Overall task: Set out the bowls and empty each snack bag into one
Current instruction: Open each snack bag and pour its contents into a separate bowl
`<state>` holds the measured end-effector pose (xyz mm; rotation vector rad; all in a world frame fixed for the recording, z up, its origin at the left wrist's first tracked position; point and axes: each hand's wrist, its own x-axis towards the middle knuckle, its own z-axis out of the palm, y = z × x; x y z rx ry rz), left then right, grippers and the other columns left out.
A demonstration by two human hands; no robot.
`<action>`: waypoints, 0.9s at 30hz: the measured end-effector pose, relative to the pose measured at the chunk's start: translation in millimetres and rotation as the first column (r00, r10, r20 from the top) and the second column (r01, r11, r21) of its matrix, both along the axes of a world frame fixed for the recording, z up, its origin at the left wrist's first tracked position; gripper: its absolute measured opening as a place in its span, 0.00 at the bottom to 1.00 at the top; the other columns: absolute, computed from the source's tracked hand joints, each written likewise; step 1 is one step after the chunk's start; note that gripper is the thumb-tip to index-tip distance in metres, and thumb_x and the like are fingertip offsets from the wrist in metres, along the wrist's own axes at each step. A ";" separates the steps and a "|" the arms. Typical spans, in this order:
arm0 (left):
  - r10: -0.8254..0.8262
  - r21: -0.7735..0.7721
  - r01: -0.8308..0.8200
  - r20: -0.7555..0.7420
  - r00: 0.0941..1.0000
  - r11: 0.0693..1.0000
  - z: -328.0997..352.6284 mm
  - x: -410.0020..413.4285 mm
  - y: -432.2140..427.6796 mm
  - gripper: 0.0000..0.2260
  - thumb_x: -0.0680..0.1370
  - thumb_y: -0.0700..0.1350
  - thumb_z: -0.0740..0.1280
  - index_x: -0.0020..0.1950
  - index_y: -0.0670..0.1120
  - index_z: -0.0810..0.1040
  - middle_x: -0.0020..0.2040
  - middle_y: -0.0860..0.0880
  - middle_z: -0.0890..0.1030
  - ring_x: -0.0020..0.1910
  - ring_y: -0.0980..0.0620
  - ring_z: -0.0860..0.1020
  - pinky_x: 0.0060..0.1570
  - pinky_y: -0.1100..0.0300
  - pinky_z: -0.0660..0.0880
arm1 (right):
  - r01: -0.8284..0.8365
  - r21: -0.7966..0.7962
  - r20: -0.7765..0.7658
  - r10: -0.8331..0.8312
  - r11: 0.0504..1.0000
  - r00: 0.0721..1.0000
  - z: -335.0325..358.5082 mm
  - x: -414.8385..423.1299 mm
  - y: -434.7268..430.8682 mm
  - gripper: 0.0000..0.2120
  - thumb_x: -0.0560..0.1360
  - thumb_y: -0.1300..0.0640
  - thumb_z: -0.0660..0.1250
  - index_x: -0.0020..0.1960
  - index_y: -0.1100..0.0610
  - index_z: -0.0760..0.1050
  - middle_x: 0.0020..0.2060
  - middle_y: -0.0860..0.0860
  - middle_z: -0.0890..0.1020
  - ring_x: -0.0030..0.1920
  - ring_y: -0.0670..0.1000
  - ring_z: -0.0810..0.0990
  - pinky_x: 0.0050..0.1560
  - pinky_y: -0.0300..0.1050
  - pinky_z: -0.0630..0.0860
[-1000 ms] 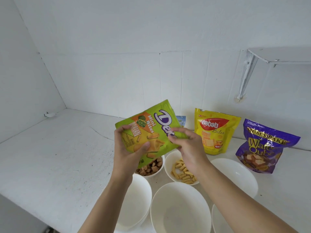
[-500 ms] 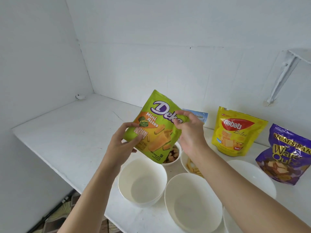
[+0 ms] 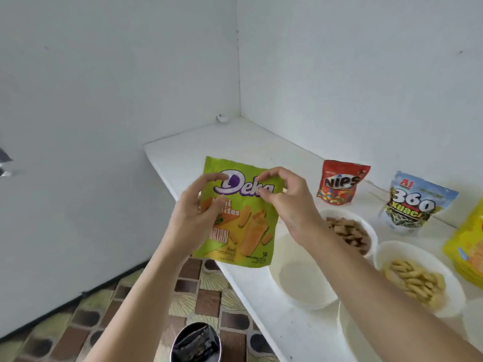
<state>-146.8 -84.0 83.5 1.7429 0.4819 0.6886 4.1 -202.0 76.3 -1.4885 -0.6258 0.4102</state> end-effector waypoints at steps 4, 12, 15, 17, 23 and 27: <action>0.243 -0.041 -0.242 0.039 0.969 0.970 -5.0 -50.0 40.9 0.15 0.84 0.35 0.63 0.58 0.55 0.79 0.49 0.49 0.87 0.38 0.49 0.86 0.37 0.49 0.84 | -0.093 -0.029 -0.020 0.093 0.995 0.995 -12.7 -48.5 57.1 0.13 0.71 0.64 0.76 0.44 0.47 0.78 0.53 0.53 0.82 0.53 0.59 0.84 0.48 0.61 0.84; 0.401 -0.185 -0.409 -0.080 0.913 0.894 -63.8 -124.9 88.0 0.12 0.82 0.33 0.64 0.60 0.48 0.76 0.57 0.47 0.81 0.43 0.54 0.87 0.34 0.57 0.82 | -0.073 -0.081 -0.102 0.064 0.994 0.993 -64.1 -121.4 132.3 0.15 0.69 0.68 0.76 0.47 0.52 0.78 0.49 0.50 0.82 0.47 0.53 0.84 0.42 0.51 0.85; 0.406 -0.265 -0.435 -0.158 0.900 0.860 -102.9 -142.9 105.7 0.10 0.82 0.35 0.65 0.58 0.49 0.78 0.59 0.45 0.81 0.47 0.50 0.87 0.37 0.55 0.83 | -0.064 -0.132 -0.121 0.048 0.989 0.992 -106.2 -139.1 152.2 0.15 0.67 0.65 0.76 0.44 0.47 0.78 0.50 0.48 0.83 0.52 0.54 0.84 0.46 0.57 0.85; 0.413 -0.308 -0.452 -0.187 0.891 0.837 -133.4 -148.9 117.6 0.10 0.82 0.35 0.65 0.57 0.49 0.79 0.58 0.44 0.82 0.48 0.48 0.87 0.38 0.55 0.83 | -0.060 -0.155 -0.129 0.040 0.986 0.991 -141.3 -145.3 165.4 0.12 0.70 0.62 0.71 0.44 0.44 0.79 0.51 0.47 0.83 0.56 0.55 0.82 0.53 0.59 0.83; 0.441 -0.367 -0.508 -0.254 0.861 0.779 -252.6 -150.4 143.9 0.09 0.82 0.35 0.65 0.58 0.47 0.78 0.54 0.43 0.84 0.39 0.55 0.86 0.31 0.65 0.78 | -0.044 -0.194 -0.128 0.019 0.980 0.992 -267.6 -146.9 196.8 0.12 0.78 0.65 0.64 0.47 0.48 0.79 0.51 0.51 0.83 0.53 0.55 0.82 0.53 0.57 0.81; 0.443 -0.446 -0.538 -0.307 0.843 0.715 -348.3 -146.3 153.7 0.07 0.82 0.38 0.67 0.58 0.47 0.78 0.52 0.43 0.85 0.36 0.56 0.85 0.29 0.65 0.76 | -0.024 -0.238 -0.181 -0.020 0.971 0.983 -366.8 -147.8 212.0 0.16 0.77 0.67 0.64 0.44 0.46 0.79 0.51 0.52 0.83 0.53 0.53 0.83 0.53 0.54 0.82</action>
